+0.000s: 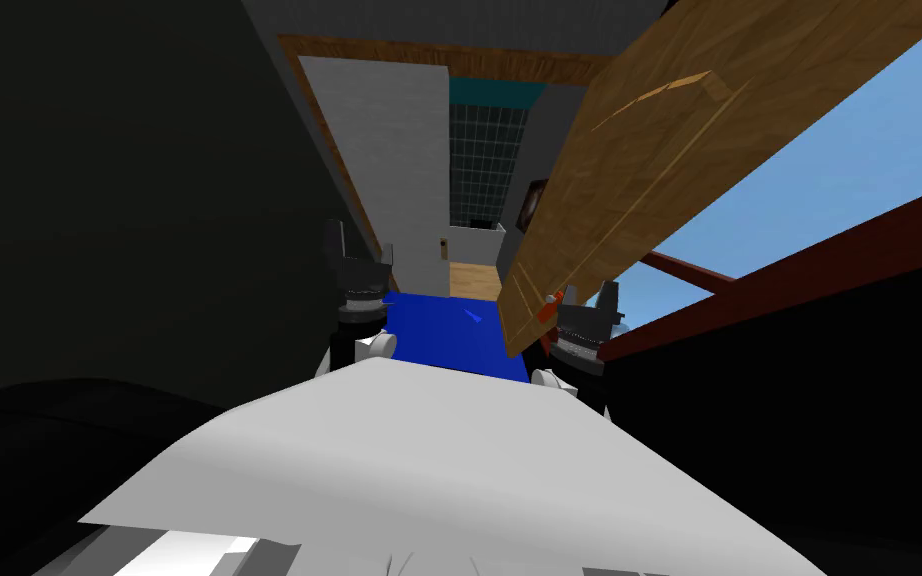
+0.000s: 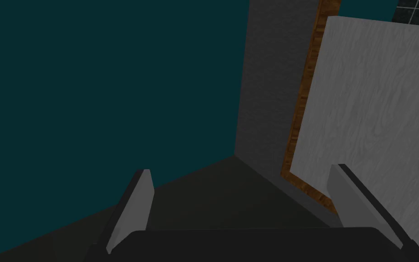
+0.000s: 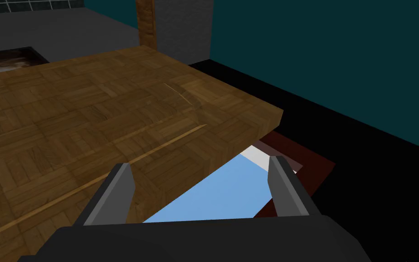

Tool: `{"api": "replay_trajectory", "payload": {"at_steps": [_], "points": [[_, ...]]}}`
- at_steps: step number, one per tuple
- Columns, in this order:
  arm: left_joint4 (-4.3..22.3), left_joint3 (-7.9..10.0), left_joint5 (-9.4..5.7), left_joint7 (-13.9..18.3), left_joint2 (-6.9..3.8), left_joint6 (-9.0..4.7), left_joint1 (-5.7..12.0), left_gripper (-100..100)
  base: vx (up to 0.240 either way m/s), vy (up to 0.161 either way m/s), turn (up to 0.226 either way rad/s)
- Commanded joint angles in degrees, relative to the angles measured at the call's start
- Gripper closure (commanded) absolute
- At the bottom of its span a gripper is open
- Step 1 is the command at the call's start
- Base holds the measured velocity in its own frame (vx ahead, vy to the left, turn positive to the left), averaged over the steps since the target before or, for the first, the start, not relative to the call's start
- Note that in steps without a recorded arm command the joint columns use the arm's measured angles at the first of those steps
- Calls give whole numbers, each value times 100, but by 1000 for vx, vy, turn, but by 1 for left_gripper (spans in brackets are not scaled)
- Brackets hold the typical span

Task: Pull the door open

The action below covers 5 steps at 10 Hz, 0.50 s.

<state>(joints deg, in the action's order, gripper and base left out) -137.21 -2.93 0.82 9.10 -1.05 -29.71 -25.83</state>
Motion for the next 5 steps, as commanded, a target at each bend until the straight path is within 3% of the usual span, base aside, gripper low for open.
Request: {"api": "replay_trajectory", "payload": {"at_steps": [1,5], "points": [[127,29,-36,-34,-49,32,24,-100,97,6,-49],[477,110,-135,-126,-156,120,89,-100,180,8,-42]]}}
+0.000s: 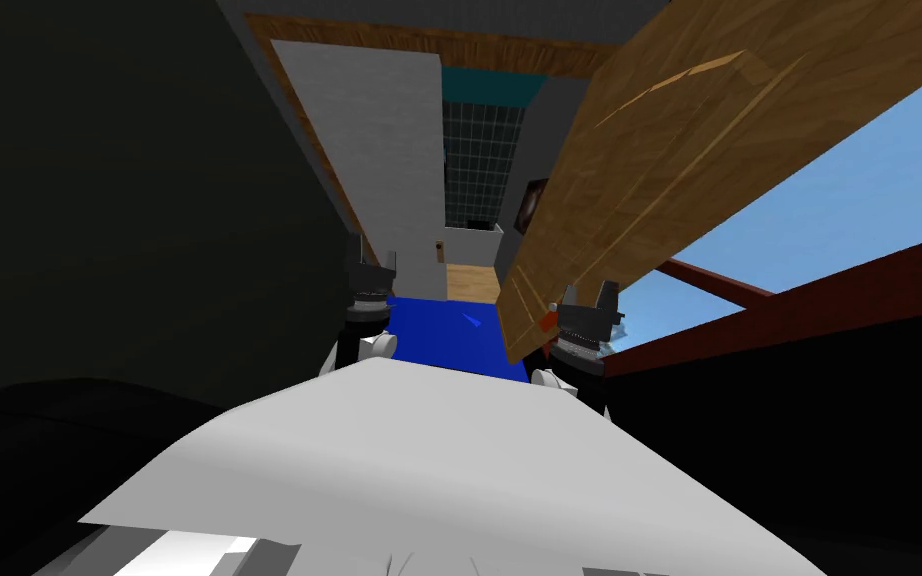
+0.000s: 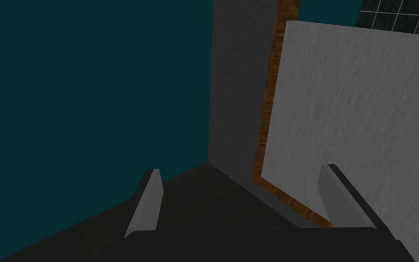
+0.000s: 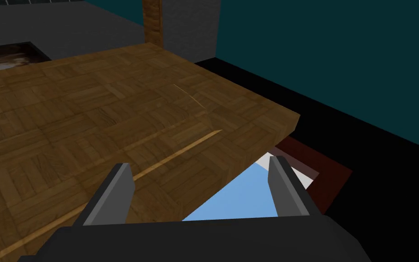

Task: Pull the door open

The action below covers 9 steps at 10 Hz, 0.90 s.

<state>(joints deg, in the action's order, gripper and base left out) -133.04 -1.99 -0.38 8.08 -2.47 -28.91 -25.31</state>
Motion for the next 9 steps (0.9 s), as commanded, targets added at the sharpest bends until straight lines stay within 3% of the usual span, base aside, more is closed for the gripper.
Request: {"api": "replay_trajectory", "payload": {"at_steps": [1,9], "points": [[179,44,-49,-56,-43,71,60,-100,178,21,-52],[1231,287,-347,-335,-230,336,256,-100,181,28,-64]]}}
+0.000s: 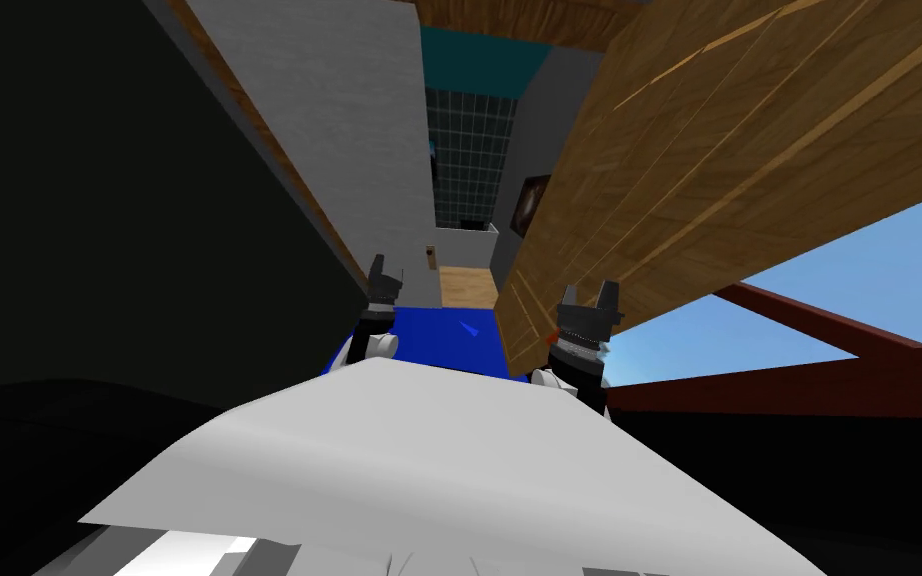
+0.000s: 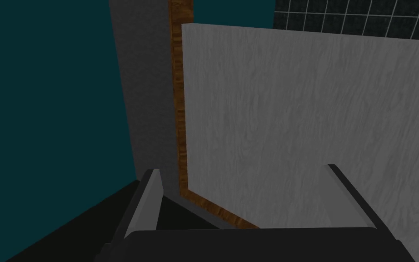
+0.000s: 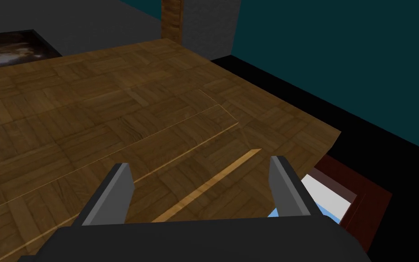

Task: Pull the door open

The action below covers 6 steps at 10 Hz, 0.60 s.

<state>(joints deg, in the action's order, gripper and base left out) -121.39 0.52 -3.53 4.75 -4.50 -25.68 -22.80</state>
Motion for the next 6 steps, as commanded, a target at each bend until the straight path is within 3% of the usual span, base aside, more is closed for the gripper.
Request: {"api": "replay_trajectory", "payload": {"at_steps": [1,6], "points": [[242,77,-81,-48,-47,57,38,-100,142,24,-74],[1051,264,-310,-262,-117,261,189,-100,173,46,-78]]}}
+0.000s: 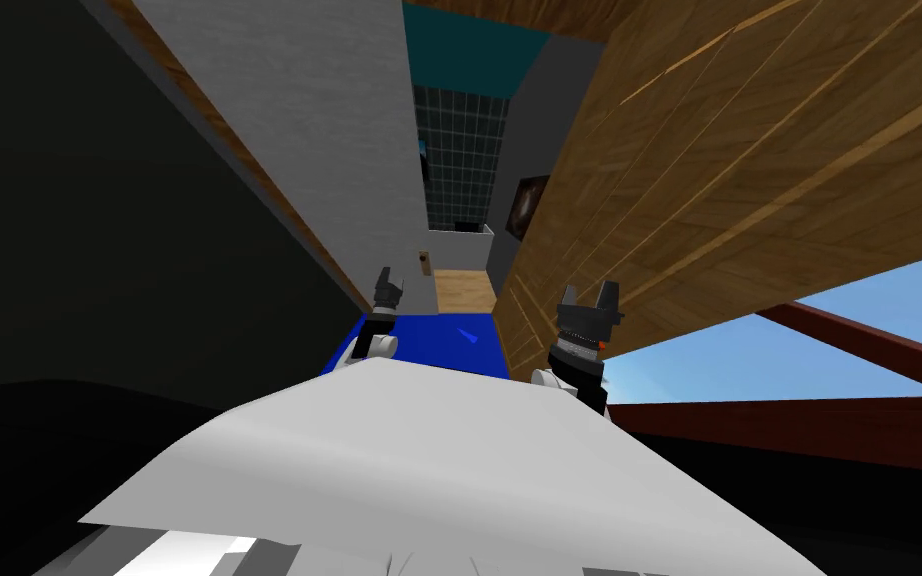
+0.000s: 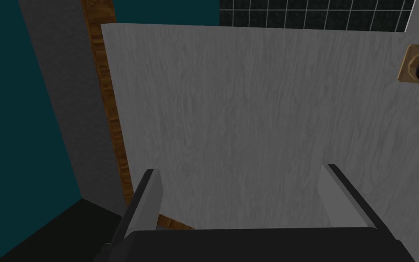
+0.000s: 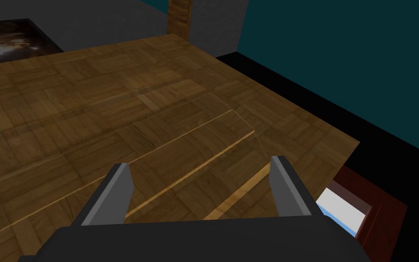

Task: Pull the door open

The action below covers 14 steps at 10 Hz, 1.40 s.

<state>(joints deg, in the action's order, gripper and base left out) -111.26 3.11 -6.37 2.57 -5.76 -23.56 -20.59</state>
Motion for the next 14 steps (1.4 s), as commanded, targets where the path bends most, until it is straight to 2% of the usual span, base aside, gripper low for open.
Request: {"api": "replay_trajectory", "payload": {"at_steps": [1,7,13,14], "points": [[219,47,-77,-91,-1,95,1,-100,180,49,-92],[1166,266,-344,-342,-30,334,178,-100,177,51,-77],[1869,428,-543,-528,-25,511,309,-100,152,45,-57],[1924,441,-559,-542,-24,525,319,-100,152,59,-25]]}}
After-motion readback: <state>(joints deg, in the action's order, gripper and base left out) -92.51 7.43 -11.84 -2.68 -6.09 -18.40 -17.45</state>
